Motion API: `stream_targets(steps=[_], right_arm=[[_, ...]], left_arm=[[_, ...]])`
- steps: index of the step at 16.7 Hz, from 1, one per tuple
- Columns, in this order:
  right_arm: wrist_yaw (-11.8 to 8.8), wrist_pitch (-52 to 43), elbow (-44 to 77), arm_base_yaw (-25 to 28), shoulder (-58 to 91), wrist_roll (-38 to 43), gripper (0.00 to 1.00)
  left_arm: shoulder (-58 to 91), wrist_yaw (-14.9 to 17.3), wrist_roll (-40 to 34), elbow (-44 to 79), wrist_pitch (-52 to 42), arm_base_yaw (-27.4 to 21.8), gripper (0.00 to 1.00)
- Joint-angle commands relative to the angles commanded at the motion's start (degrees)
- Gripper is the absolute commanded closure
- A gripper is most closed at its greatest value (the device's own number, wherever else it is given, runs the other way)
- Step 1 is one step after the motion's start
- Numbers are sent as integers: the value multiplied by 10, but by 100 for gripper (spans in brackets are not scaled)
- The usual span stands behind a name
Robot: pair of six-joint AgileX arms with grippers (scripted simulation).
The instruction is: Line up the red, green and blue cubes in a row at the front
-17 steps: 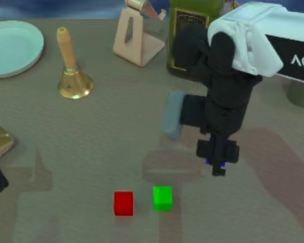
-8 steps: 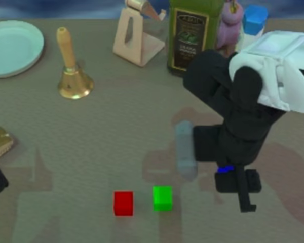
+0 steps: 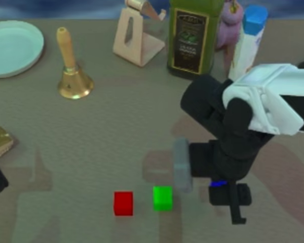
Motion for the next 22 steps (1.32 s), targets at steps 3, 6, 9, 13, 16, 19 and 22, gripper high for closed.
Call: stream_targets(steps=[3,6,9,13,16,19,22], right_arm=[[0,38,-29,3,15,-1,100],[0,39,-30,3,16,-1,100],[0,39,-30,3,16,-1,85],[0,39,-30,3,16,-1,55],[0,39,-30,3,16,-1,32],[0,39,-30,3,16,-1,10],[0,39,-30,3,16,-1,0]], left_arm=[[0,0,0,0,0,0,0],[0,0,0,0,0,0,0],[0,0,0,0,0,0,0],[0,0,0,0,0,0,0],[0,0,0,0,0,0,0],[0,0,0,0,0,0,0],[0,0,0,0,0,0,0]])
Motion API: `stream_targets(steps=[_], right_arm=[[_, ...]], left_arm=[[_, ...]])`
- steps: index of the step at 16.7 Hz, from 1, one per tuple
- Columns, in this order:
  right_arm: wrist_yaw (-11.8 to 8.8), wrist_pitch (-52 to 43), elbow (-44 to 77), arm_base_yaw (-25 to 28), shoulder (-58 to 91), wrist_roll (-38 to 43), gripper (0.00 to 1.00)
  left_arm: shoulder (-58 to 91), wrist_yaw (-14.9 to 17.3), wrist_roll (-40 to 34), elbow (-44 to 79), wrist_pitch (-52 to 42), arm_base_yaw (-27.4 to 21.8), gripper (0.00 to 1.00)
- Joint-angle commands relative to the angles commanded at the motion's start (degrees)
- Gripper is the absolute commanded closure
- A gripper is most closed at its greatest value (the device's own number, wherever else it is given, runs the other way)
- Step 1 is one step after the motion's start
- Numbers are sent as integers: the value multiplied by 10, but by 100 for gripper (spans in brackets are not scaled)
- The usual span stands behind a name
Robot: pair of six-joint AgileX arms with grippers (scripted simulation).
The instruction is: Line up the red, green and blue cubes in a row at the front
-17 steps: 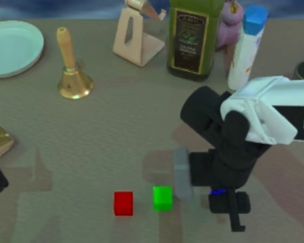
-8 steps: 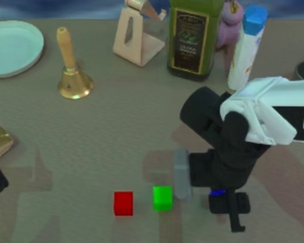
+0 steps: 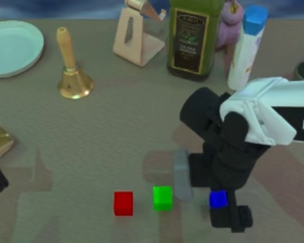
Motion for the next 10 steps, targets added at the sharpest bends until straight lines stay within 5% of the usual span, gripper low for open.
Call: stream_targets(steps=[10], right_arm=[[0,-23,18,0,-8,-2,0]], left_arm=[[0,0,0,0,0,0,0]])
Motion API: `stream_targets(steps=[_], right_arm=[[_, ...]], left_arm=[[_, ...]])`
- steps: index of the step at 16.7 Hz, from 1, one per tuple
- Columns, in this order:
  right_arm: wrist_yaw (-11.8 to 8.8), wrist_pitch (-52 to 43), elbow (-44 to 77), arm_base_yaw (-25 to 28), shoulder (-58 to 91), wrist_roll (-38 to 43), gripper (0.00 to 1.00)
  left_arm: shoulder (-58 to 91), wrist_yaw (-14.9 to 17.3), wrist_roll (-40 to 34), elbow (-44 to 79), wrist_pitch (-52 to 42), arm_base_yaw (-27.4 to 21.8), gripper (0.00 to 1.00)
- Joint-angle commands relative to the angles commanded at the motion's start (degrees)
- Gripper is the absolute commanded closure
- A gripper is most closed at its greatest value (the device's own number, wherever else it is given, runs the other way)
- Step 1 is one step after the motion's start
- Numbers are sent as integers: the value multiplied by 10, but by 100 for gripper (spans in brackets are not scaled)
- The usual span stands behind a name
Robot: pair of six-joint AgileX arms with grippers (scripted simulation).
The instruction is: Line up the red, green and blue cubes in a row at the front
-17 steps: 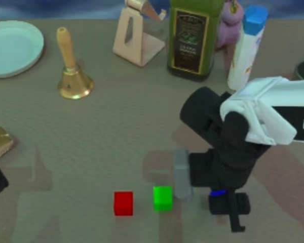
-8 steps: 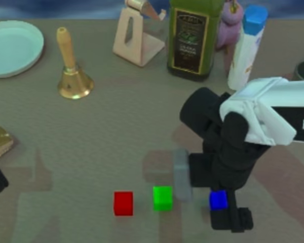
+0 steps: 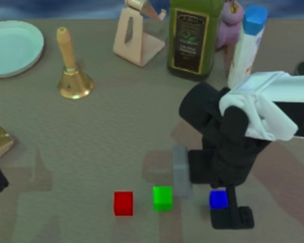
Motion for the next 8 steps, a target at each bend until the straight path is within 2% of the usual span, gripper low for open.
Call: stream_targets(steps=[5,8], right_arm=[[0,-106,64,1,-34,-2,0],[0,-132,83,1,-47,-3,0]], left_arm=[[0,0,0,0,0,0,0],[0,0,0,0,0,0,0]])
